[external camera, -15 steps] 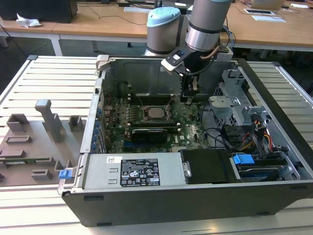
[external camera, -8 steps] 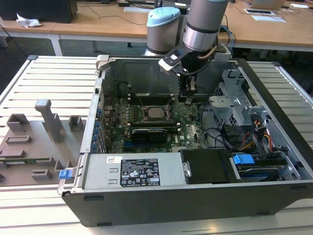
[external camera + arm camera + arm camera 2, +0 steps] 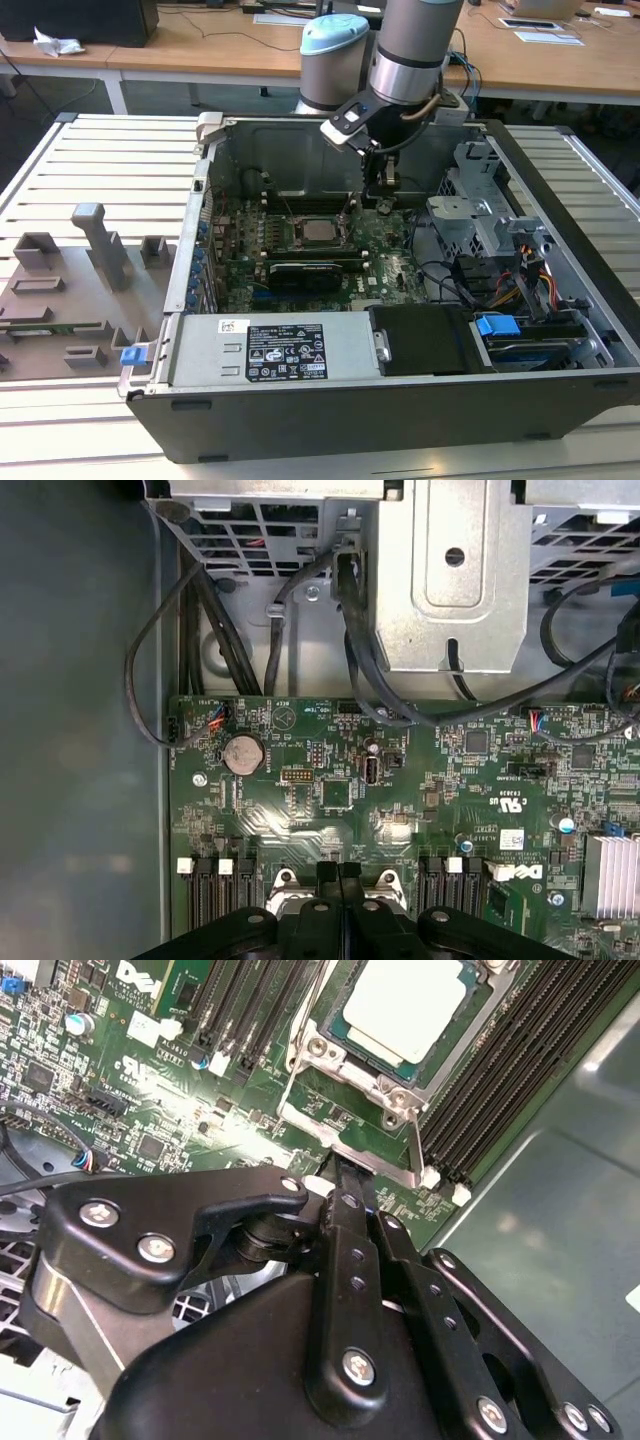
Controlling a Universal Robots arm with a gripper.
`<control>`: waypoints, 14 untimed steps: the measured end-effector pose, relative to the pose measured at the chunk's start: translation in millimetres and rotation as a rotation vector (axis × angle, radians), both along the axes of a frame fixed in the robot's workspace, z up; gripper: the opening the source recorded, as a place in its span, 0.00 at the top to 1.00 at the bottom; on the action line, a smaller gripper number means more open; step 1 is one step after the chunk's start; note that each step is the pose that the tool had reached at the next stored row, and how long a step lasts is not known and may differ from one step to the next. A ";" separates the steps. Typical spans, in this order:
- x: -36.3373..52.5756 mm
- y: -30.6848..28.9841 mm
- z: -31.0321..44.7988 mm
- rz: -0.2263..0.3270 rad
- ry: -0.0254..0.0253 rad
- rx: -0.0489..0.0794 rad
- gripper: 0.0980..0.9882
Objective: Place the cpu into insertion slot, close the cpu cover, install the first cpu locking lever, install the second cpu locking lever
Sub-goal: 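Close the cpu cover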
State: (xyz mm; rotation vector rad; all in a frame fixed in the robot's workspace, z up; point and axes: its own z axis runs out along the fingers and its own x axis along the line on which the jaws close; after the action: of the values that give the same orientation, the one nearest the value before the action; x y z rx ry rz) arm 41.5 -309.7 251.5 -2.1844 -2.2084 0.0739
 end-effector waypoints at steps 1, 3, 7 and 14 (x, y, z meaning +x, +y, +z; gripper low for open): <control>-0.2 0.0 0.0 0.000 0.0000 0.000 0.99; -1.4 0.0 0.0 0.000 0.0000 0.000 0.99; -4.5 0.0 -0.1 0.000 0.0000 0.000 0.99; -9.4 0.0 -0.2 0.000 0.0000 0.000 0.99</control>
State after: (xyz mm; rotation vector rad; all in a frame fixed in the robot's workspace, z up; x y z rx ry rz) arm 32.1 -309.6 251.4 -2.1844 -2.2084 0.0738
